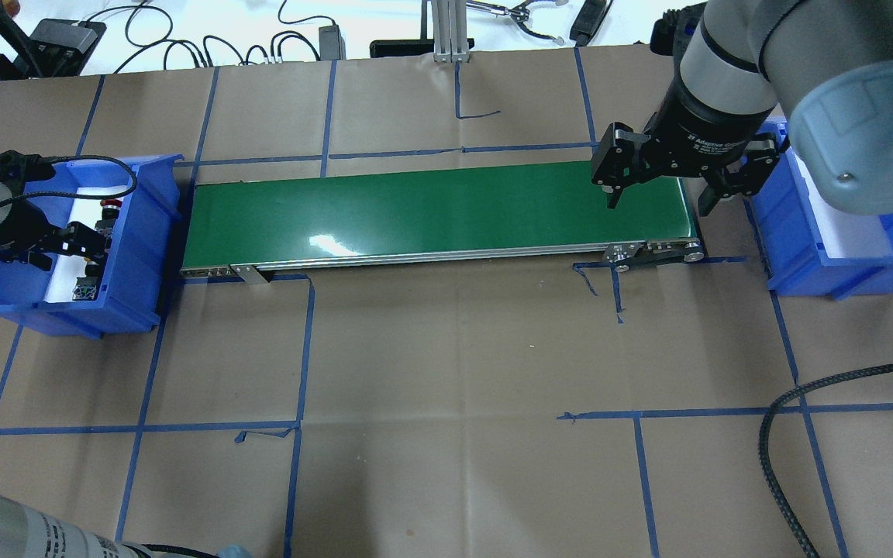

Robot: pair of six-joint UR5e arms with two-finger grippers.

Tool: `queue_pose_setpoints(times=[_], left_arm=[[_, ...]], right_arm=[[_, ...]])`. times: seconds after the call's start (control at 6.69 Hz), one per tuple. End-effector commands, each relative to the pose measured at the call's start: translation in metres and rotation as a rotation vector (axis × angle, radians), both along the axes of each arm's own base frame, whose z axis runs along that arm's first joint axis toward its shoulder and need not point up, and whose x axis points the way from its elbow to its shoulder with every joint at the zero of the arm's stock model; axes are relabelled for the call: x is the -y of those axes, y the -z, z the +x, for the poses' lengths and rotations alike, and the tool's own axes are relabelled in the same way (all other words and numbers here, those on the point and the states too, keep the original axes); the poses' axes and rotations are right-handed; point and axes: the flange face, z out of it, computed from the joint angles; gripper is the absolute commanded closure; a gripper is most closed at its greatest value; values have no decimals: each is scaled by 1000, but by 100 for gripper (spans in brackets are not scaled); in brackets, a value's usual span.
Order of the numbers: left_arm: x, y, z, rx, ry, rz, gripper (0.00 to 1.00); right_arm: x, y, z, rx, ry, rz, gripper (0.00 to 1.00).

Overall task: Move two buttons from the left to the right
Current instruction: 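Lower the left gripper and grasp the yellow-capped button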

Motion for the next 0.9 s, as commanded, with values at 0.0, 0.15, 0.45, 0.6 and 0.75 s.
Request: queue_pose_setpoints(times=[0.0, 0.15, 0.45, 0.6, 0.75], left_arm=[[-3, 15, -2, -16, 4, 26, 0], [-6, 20, -6, -23, 8, 36, 0], [-6, 23, -6, -28, 7, 45, 14], [-7, 23, -5, -25, 8, 53, 47], [-6, 23, -5, -26, 7, 56, 73]], right_arm=[[14, 17, 0, -4, -1, 31, 0], [18, 18, 1, -4, -1, 33, 0], [16, 14, 1, -2, 2, 22, 0], [15, 13, 0, -4, 5, 21, 0], [14, 8, -1, -8, 8, 10, 0]])
